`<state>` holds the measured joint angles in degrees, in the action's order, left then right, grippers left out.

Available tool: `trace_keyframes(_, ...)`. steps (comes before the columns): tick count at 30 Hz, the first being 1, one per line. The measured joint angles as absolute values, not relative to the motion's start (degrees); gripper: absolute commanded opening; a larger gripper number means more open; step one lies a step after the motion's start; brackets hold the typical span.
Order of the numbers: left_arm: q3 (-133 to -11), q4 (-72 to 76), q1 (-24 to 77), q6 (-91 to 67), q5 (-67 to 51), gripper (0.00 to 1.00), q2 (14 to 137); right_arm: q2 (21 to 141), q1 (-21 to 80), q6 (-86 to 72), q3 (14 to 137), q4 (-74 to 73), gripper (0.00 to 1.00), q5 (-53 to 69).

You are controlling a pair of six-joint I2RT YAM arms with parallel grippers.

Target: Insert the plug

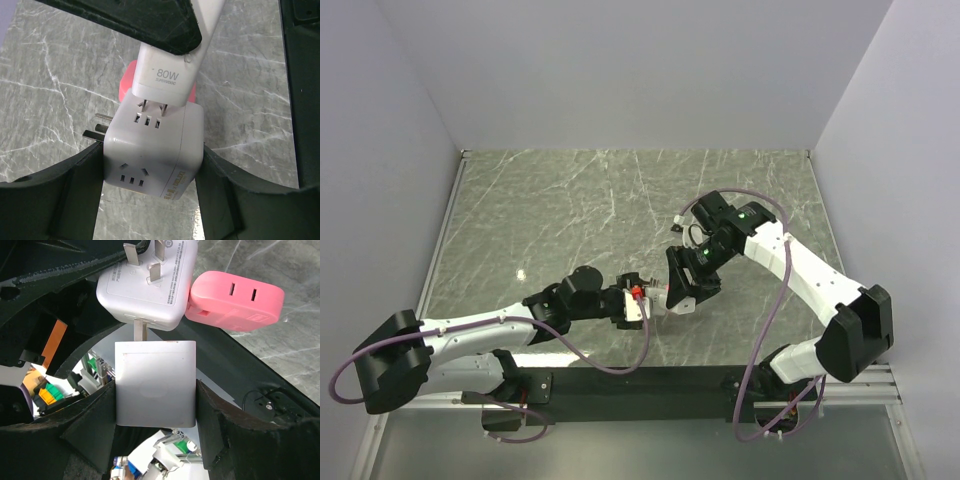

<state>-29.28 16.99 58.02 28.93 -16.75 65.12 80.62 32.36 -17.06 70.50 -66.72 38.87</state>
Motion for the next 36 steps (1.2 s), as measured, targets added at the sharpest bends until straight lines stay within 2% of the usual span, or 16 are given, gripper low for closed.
trace_keyframes(36,-30.3,16.4,59.4,29.4,-14.6,0.01,68.1,82.1,32.9,-17.1,69.0,-66.3,0.0,40.0)
